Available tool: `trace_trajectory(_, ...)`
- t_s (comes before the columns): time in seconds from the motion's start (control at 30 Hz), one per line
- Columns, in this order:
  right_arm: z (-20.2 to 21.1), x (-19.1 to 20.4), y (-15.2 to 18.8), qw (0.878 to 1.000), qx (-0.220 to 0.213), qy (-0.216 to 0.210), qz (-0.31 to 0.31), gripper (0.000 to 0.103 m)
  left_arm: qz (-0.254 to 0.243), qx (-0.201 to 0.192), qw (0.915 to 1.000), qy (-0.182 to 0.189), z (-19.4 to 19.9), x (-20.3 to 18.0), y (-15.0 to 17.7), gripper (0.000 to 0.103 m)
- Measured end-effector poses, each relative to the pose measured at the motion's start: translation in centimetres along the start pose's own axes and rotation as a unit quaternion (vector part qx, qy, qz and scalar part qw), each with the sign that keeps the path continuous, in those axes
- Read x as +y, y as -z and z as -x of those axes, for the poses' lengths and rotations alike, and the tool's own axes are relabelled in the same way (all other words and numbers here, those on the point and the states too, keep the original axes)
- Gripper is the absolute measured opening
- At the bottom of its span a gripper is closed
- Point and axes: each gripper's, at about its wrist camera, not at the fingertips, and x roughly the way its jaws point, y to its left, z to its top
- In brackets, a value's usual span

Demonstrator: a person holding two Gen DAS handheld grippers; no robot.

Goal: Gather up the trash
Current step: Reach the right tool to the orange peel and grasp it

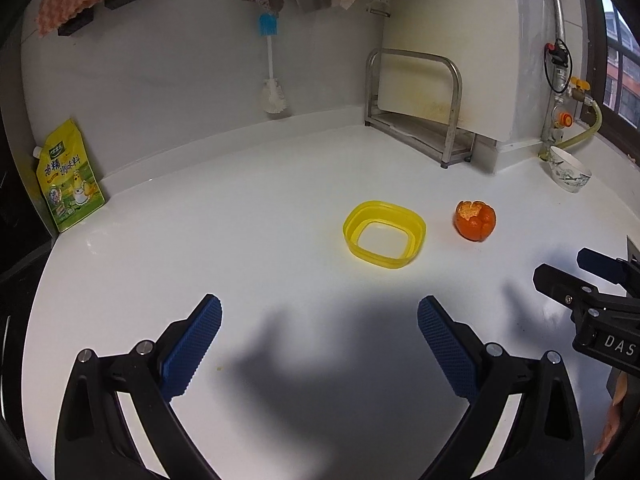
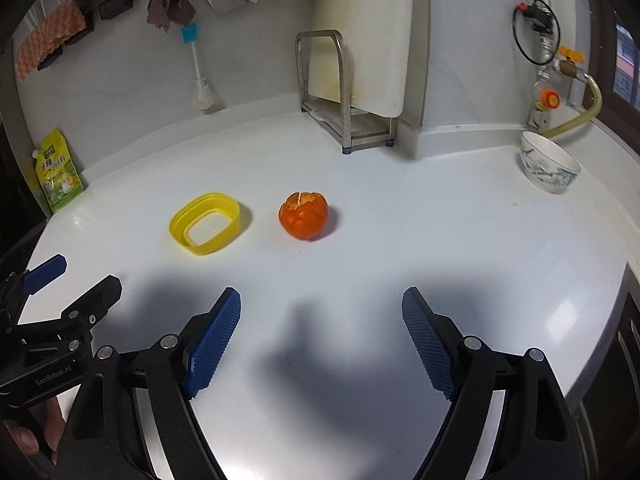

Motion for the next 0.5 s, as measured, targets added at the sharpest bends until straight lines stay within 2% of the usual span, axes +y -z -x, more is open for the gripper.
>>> trace_trajectory(0.27,-4.6,-1.0,-2.3,0.999,0.041,-0.010,0.006,0.079,0.002,0.012,0.9999,-0.004,-2.7,-0.2,-1.4,0.097)
trace_trajectory(0.5,-6.3,-0.9,-3.3,0.998,0.048,-0.016,0.027,0.079,-0.002,0.027,0.9996,0.003,-4.1,-0.5,-2.0,0.097)
